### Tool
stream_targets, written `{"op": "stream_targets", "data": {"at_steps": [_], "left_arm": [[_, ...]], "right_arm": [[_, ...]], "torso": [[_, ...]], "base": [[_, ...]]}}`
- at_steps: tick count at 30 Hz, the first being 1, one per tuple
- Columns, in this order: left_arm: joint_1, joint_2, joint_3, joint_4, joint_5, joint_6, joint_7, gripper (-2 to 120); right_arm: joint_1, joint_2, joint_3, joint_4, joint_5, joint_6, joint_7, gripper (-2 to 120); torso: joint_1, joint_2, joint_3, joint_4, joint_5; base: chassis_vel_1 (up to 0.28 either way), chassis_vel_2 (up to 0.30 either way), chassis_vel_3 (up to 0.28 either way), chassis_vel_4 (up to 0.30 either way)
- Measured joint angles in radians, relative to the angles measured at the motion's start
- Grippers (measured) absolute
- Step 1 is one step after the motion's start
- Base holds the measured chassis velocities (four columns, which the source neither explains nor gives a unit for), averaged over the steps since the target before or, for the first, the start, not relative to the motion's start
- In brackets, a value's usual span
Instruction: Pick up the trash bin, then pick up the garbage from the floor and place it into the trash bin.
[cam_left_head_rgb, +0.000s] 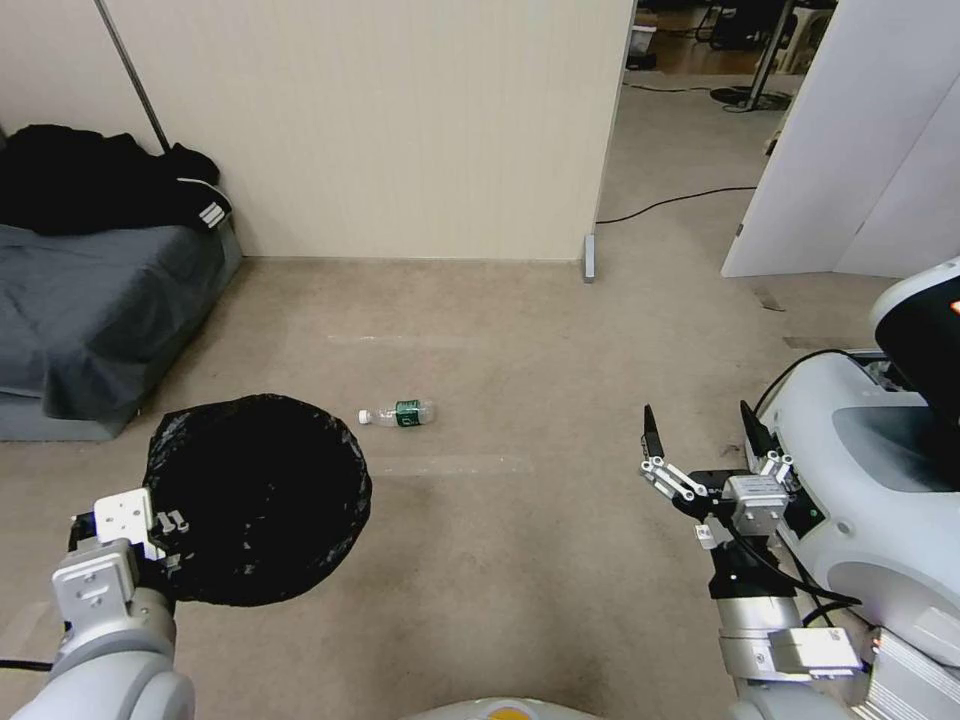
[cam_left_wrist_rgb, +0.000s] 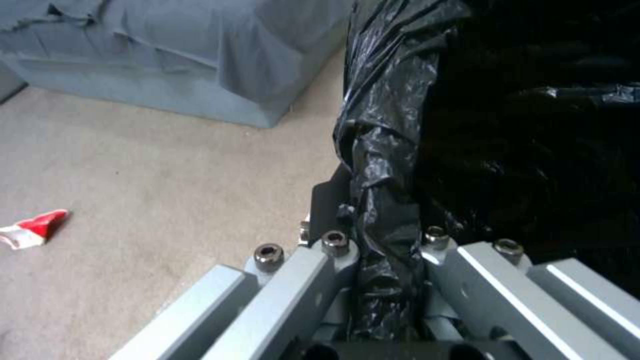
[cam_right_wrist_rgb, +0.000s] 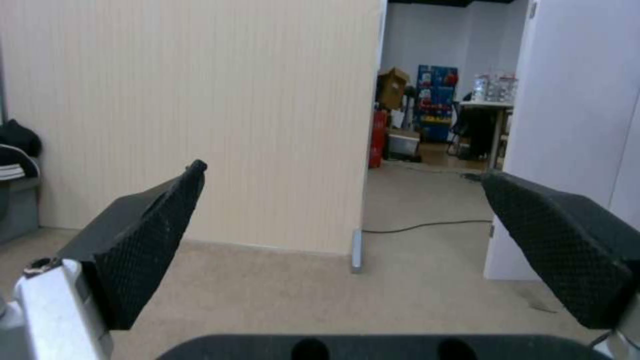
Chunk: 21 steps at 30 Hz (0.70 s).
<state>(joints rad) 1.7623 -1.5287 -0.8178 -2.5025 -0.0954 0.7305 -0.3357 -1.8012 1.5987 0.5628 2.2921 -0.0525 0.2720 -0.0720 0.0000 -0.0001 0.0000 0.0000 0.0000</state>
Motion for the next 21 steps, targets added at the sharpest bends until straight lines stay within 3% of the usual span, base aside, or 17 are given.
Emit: {"op": "stream_targets", "data": {"at_steps": [13,21], "left_arm": [[-0.010,-0.010,0.011,0.000,0.010,-0.016,0.005,1],[-0.013,-0.010,-0.003,0.000,0.007,-0.030,0.006,1]], "right_arm": [[-0.002,0.001,-0.003,-0.003,0.002,0.000,-0.016,100],[-0.001,0.003,0.002,0.000,0.011,-0.002,-0.016,100]], "torso": [[0.000,0.000,0.000,-0.0001,0.0000],[0.000,0.000,0.000,0.0000,0.0001]], "base": [[-0.015,0.009,0.007,-0.015],[-0.122,0.130,0.126,-0.128]]}}
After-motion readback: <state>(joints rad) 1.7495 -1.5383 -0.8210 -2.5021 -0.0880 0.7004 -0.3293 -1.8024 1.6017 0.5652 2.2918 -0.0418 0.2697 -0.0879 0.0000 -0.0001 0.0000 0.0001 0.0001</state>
